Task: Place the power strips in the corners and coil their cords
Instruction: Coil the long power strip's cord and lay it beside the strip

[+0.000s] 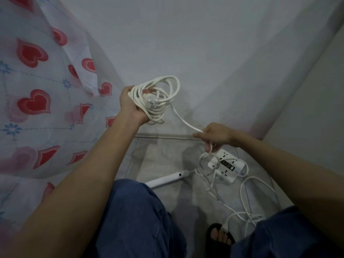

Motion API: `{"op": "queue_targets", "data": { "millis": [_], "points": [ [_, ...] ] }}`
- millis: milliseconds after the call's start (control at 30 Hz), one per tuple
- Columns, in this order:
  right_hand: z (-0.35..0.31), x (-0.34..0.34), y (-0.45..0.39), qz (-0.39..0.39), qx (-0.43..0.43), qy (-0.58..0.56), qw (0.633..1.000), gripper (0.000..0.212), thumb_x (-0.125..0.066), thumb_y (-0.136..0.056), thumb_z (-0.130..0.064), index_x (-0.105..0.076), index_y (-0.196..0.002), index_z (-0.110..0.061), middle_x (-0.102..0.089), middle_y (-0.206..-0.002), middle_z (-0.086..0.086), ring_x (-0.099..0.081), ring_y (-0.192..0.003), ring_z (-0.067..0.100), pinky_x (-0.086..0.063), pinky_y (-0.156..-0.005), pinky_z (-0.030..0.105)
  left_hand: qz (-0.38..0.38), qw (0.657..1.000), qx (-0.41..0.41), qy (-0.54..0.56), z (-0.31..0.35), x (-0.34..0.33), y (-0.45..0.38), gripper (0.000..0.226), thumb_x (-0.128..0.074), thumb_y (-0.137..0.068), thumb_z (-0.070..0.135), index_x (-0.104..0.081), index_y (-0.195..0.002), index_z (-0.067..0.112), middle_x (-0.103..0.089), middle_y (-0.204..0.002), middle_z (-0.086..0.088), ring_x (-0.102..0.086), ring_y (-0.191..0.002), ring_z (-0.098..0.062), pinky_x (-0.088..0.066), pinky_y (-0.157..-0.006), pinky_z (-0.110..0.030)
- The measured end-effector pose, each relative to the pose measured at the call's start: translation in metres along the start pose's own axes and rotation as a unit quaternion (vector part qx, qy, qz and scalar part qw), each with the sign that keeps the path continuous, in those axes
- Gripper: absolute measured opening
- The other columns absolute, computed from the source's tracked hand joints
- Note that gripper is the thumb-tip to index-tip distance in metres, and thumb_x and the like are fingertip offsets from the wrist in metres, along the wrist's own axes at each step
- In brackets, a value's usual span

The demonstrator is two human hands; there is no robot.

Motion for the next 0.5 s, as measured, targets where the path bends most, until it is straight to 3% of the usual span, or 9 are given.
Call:
{"op": "queue_targets", "data": {
  "millis": [67,167,233,300,367,400,467,500],
  "points": [
    [-0.005,-0.004,0.003,-0.032,0.033,0.003,0.999,0.035,-0.066,-0.088,-0.038,-0.064,-0.068,-0.009,-0.069,-0.070,0.010,-0.061,-0.069,0.020,-0.051,-0.067,0.027,0.055,0.998,-0.007,-0.004,0.002,0.019,-0.005,0.036,-0.043,-0.075,0.026,-0.057,-0.107,0.017,-0.054,-0.110,-0.010,-0.053,-0.106,-0.027,-0.037,-0.102,-0.050],
    [-0.011,-0.013,0.012,-0.106,0.047,-0.035,0.993,0.019,-0.072,-0.083,-0.032,-0.071,-0.073,-0.017,-0.070,-0.081,0.005,-0.056,-0.086,0.012,-0.043,-0.080,0.027,0.104,0.993,0.015,0.046,-0.002,0.044,-0.012,0.054,-0.033,-0.083,0.036,-0.059,-0.123,0.009,-0.057,-0.126,-0.019,-0.052,-0.120,-0.039,-0.043,-0.091,-0.059],
    [-0.020,-0.025,0.018,-0.162,0.042,-0.062,0.984,0.014,-0.073,-0.082,-0.027,-0.069,-0.078,-0.015,-0.070,-0.090,0.010,-0.060,-0.092,0.015,-0.046,-0.085,0.029,0.121,0.991,0.007,0.058,-0.005,0.055,-0.018,0.047,-0.032,-0.080,0.040,-0.053,-0.116,0.017,-0.055,-0.128,-0.018,-0.050,-0.122,-0.037,-0.041,-0.090,-0.062],
    [-0.034,-0.038,0.026,-0.206,0.045,-0.086,0.974,0.013,-0.074,-0.081,-0.022,-0.067,-0.083,-0.012,-0.070,-0.089,0.012,-0.065,-0.091,0.020,-0.052,-0.082,0.028,0.145,0.988,-0.011,0.047,-0.004,0.062,-0.026,0.041,-0.032,-0.078,0.043,-0.048,-0.108,0.021,-0.057,-0.126,-0.015,-0.050,-0.125,-0.035,-0.031,-0.098,-0.061],
    [-0.049,-0.045,0.035,-0.213,0.061,-0.044,0.974,0.018,-0.076,-0.080,-0.023,-0.068,-0.090,-0.010,-0.069,-0.082,0.007,-0.064,-0.082,0.016,-0.051,-0.064,0.022,0.180,0.983,-0.039,0.017,-0.003,0.068,-0.031,0.035,-0.033,-0.081,0.049,-0.049,-0.090,0.019,-0.060,-0.104,-0.012,-0.057,-0.113,-0.030,-0.035,-0.099,-0.055],
    [-0.057,-0.046,0.037,-0.202,0.077,-0.001,0.976,0.024,-0.077,-0.078,-0.025,-0.069,-0.095,-0.009,-0.068,-0.080,0.005,-0.062,-0.078,0.013,-0.045,-0.056,0.019,0.190,0.980,-0.053,-0.005,-0.003,0.064,-0.025,0.034,-0.034,-0.084,0.049,-0.046,-0.077,0.019,-0.059,-0.087,-0.010,-0.061,-0.097,-0.027,-0.043,-0.093,-0.047],
    [-0.069,-0.044,0.038,-0.155,0.108,0.082,0.979,0.035,-0.080,-0.074,-0.027,-0.068,-0.102,-0.011,-0.065,-0.073,-0.001,-0.057,-0.068,0.010,-0.036,-0.048,0.019,0.172,0.981,-0.077,-0.034,-0.007,0.051,-0.019,0.041,-0.036,-0.093,0.048,-0.041,-0.064,0.019,-0.053,-0.059,-0.003,-0.054,-0.066,-0.021,-0.051,-0.068,-0.028],
    [-0.075,-0.041,0.037,-0.121,0.127,0.124,0.977,0.034,-0.081,-0.073,-0.026,-0.068,-0.102,-0.013,-0.065,-0.070,-0.004,-0.058,-0.063,0.009,-0.037,-0.048,0.018,0.166,0.981,-0.085,-0.059,-0.011,0.045,-0.016,0.045,-0.036,-0.096,0.047,-0.043,-0.063,0.017,-0.052,-0.053,-0.003,-0.051,-0.058,-0.020,-0.050,-0.058,-0.025]
  ]
}}
Point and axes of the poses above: each hand's wrist, its own y-axis away from the middle knuckle, its own x-axis out of the back of the hand, z = x × y, the point moved 7 cm from there along -y, towards the middle knuckle
